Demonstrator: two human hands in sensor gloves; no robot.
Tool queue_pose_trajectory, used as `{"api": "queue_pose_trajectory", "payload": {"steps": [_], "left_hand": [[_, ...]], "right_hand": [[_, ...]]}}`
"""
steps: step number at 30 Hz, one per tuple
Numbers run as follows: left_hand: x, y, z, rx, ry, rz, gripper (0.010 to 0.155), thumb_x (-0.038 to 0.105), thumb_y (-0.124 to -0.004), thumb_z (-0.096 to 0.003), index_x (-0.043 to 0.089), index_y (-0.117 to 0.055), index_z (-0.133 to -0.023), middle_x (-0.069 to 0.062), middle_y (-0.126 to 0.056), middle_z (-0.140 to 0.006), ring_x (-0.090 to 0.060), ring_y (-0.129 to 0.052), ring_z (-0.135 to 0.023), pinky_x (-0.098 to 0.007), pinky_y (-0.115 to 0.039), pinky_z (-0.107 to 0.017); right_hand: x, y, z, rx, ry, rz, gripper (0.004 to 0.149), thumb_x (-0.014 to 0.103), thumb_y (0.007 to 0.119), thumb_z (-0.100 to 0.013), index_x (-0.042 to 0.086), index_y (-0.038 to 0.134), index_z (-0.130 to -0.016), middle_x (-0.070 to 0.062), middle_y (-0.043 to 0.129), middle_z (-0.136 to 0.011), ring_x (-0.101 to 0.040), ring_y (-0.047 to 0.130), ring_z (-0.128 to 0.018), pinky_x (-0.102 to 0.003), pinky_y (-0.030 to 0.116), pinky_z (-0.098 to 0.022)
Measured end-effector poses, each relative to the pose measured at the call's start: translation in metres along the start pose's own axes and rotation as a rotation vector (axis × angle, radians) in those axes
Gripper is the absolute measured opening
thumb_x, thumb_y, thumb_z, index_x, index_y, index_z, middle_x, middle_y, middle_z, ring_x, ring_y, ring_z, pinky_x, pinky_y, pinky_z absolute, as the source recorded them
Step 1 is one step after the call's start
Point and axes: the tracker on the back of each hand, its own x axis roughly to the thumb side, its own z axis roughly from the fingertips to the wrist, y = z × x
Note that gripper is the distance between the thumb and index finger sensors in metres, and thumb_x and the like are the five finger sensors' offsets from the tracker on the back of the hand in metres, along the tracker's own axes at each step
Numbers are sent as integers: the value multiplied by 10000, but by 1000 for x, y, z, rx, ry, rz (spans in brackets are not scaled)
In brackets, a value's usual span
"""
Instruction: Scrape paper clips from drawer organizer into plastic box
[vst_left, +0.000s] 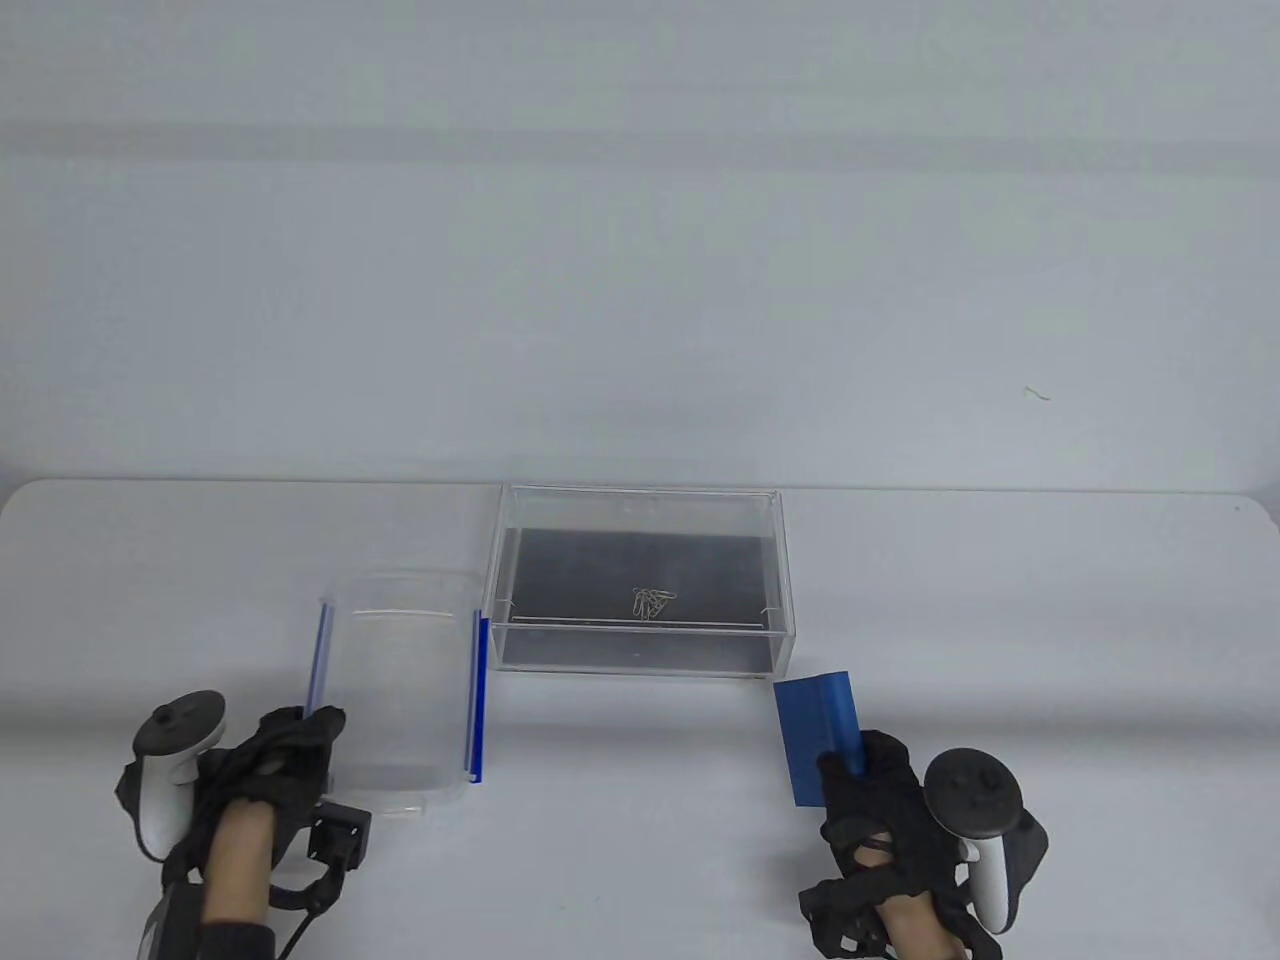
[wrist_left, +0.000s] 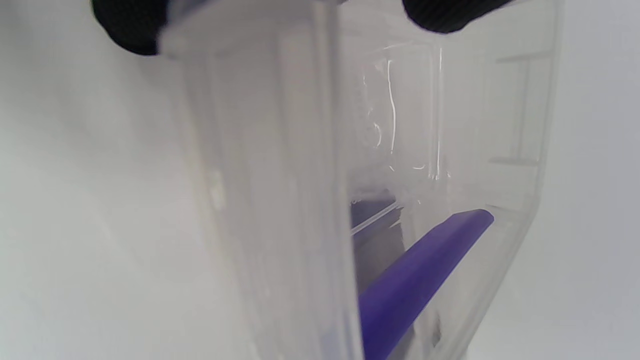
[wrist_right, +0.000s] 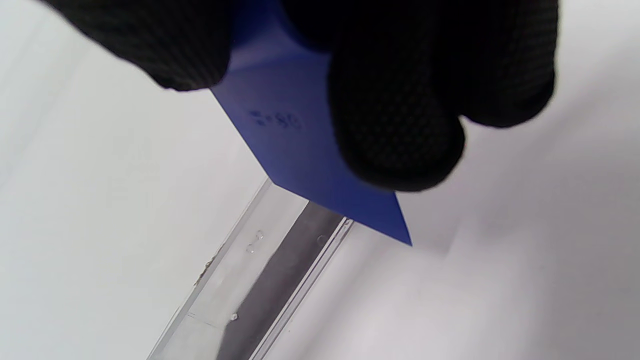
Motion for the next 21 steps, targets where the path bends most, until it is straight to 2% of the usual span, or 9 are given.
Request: {"api": "queue_pose_trajectory", "payload": {"steps": [5, 11, 14, 18, 21], "left_hand": [[11, -76, -3, -160, -78, 62, 709, 475, -609, -503, 50, -288, -971, -258, -348, -998, -508, -653, -887, -599, -668, -620], [2, -146, -14, -319, -79, 115, 740, 469, -604, -508, 68, -224, -1000, -244, -380, -985, -491, -644, -885, -599, -651, -625], [-7, -163, -16, -376, -52, 132, 756, 462, -603, -513, 72, -185, -1007, -242, -350, -992, -493, -622, -892, -599, -642, -628], [-16, -173, -17, -409, -20, 123, 788, 470, -606, -512, 59, -150, -1007, -254, -316, -994, -489, -611, -895, -586, -649, -627], [-23, -177, -19, -422, 5, 90, 803, 473, -607, -513, 48, -136, -1005, -263, -297, -994, -493, -603, -894, -582, -652, -624]], "right_hand": [[2, -2, 1, -6, -22, 6, 659, 426, 769, -425, 194, 445, -950, -67, 769, -849, -211, 963, -439, -434, 797, -474], [2, -3, 1, -22, -6, 23, 663, 374, 802, -416, 204, 476, -967, -88, 761, -861, -253, 941, -472, -472, 766, -498], [2, -5, 3, -71, 2, 77, 635, 340, 820, -421, 217, 491, -950, -68, 761, -844, -238, 928, -464, -461, 763, -493], [4, -10, 6, -144, -26, 150, 617, 348, 818, -417, 226, 508, -937, -54, 765, -838, -241, 924, -486, -465, 755, -507], [9, -12, 6, -144, -38, 156, 622, 361, 784, -430, 242, 470, -954, -55, 725, -872, -246, 901, -547, -471, 729, -543]]}}
